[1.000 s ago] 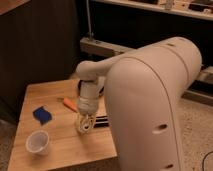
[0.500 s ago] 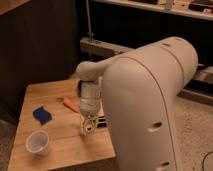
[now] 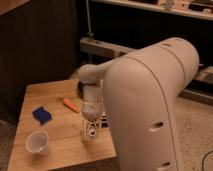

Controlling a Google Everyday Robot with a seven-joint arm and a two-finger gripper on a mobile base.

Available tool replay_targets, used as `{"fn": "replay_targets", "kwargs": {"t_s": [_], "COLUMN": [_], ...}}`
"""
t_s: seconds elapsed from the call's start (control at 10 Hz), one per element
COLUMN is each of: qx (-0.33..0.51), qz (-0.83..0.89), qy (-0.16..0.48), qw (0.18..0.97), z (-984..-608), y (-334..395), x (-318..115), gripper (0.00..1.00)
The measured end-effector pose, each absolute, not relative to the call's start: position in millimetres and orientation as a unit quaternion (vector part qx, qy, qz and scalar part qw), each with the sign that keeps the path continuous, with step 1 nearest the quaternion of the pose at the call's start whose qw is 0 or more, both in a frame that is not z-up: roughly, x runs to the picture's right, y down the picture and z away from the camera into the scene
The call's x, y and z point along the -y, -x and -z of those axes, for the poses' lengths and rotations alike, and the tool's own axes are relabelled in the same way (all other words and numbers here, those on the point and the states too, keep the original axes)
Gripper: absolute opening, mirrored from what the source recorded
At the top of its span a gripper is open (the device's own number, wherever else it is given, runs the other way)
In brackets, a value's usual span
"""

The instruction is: Stand the bottle upright

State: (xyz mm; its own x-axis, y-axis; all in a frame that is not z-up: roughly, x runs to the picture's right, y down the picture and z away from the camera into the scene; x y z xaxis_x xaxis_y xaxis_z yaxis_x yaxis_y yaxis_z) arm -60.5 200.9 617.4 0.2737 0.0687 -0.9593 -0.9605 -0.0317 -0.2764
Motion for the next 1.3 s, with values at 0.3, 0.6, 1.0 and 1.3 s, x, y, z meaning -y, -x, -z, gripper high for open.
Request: {"fn": "replay_targets", "kwargs": {"t_s": [0.3, 0.6, 1.0, 1.3], "qx": [-0.410, -0.423, -0.433, -0.439], "qz": [-0.442, -0.441, -0.439, -0.438], "qy": [0.566, 0.562, 0.559, 0.556], "qw": [0.562, 0.558, 0.555, 0.554], "z": [-611.5, -607.8, -605.7, -605.5], "y": [55.5, 50.7, 47.3, 45.9], "x": [-211.3, -218.0, -224.7, -227.3], "gripper": [0.00, 0.00, 0.00, 0.07]}}
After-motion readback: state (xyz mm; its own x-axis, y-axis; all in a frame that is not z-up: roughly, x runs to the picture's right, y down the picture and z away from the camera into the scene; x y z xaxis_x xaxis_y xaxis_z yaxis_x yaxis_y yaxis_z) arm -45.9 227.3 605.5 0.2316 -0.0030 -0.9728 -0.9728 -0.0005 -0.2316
